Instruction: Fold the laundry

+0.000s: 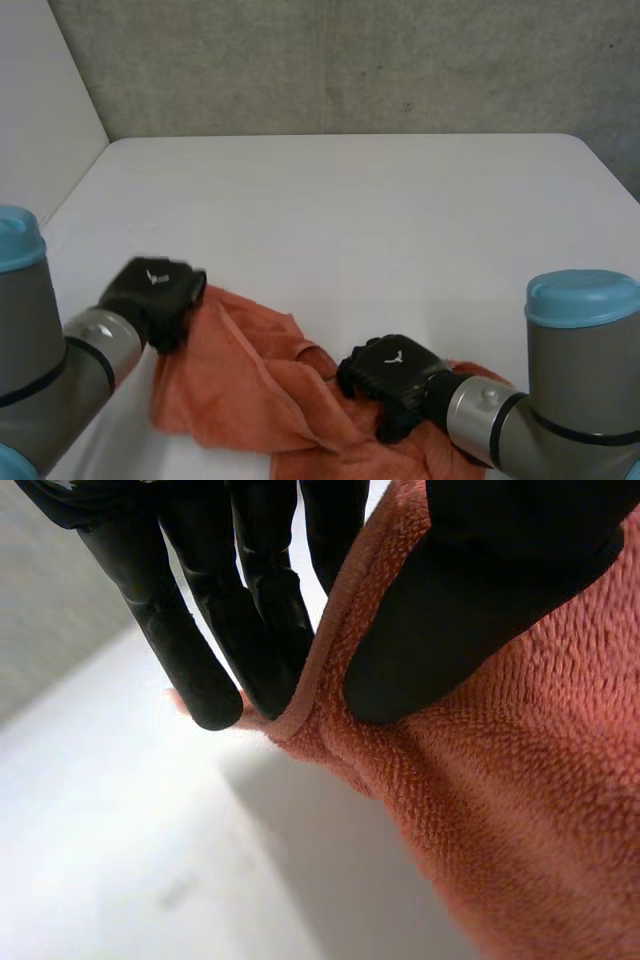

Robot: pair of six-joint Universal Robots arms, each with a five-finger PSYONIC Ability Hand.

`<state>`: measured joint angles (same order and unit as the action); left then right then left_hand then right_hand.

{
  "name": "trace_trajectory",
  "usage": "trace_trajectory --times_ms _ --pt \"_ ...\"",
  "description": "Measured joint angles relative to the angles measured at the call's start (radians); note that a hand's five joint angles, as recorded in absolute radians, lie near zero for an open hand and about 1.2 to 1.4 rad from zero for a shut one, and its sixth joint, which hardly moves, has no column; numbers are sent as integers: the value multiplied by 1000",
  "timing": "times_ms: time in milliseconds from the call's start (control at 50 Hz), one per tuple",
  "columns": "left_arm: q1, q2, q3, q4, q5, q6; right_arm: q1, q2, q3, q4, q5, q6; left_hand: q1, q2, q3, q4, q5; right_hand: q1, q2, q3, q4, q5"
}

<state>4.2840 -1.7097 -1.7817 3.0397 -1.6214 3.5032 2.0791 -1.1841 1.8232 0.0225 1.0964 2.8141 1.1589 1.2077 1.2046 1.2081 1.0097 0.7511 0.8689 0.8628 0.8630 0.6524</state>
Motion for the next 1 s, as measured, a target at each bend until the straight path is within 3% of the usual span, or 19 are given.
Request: trace_trajectory --times_ms 20,80,240,260,320,380,480,620,680,860,880,900,940,1000 --pt "-1 10 11 17 -4 0 8 7 -13 -4 -7 18 6 3 4 5 5 160 215 212 213 213" --pt "-5 24 43 39 -8 0 16 16 -57 -20 -1 70 6 4 5 7 7 205 309 311 321 317" --pt "-19 7 190 85 -11 -6 5 10 -238 -80 123 157 10 6 7 8 7 205 309 317 325 321" --pt "-25 -13 276 121 -13 -16 -10 1 -339 -107 194 168 10 7 7 8 7 205 309 318 325 321" --pt "-28 -38 405 194 -22 -46 -40 -21 -480 -154 284 172 9 7 8 8 7 205 309 319 325 322" --pt "-27 -44 453 234 -28 -62 -51 -36 -533 -179 314 173 9 8 9 8 7 205 309 319 325 322" --pt "-20 -34 536 413 -63 -121 -76 -109 -643 -283 355 175 9 8 9 8 7 205 309 319 325 322" --pt "-21 13 413 491 -83 -135 -72 -144 -605 -290 316 173 9 8 9 8 7 205 309 319 325 329" --pt "-26 40 148 498 -88 -134 -61 -143 -465 -197 240 155 9 9 9 8 7 205 309 324 325 331" --pt "-52 -23 -191 434 -92 -138 -61 -50 -337 -42 231 48 9 9 10 9 7 205 309 326 325 332" --pt "-61 -33 -207 409 -93 -141 -62 -43 -334 -33 232 35 -40 -62 -61 -63 -35 205 309 326 325 332" --pt "-80 -47 -222 358 -96 -148 -64 -36 -332 -23 235 18 -368 -368 -336 -342 -329 205 309 326 325 332" --pt "-103 -56 -220 292 -100 -158 -66 -31 -334 -17 237 3 -742 -682 -665 -656 -659 205 309 326 325 332" --pt "-132 -46 -183 182 -107 -180 -68 -30 -344 -13 237 -8 -870 -933 -932 -935 -899 205 309 326 325 332"
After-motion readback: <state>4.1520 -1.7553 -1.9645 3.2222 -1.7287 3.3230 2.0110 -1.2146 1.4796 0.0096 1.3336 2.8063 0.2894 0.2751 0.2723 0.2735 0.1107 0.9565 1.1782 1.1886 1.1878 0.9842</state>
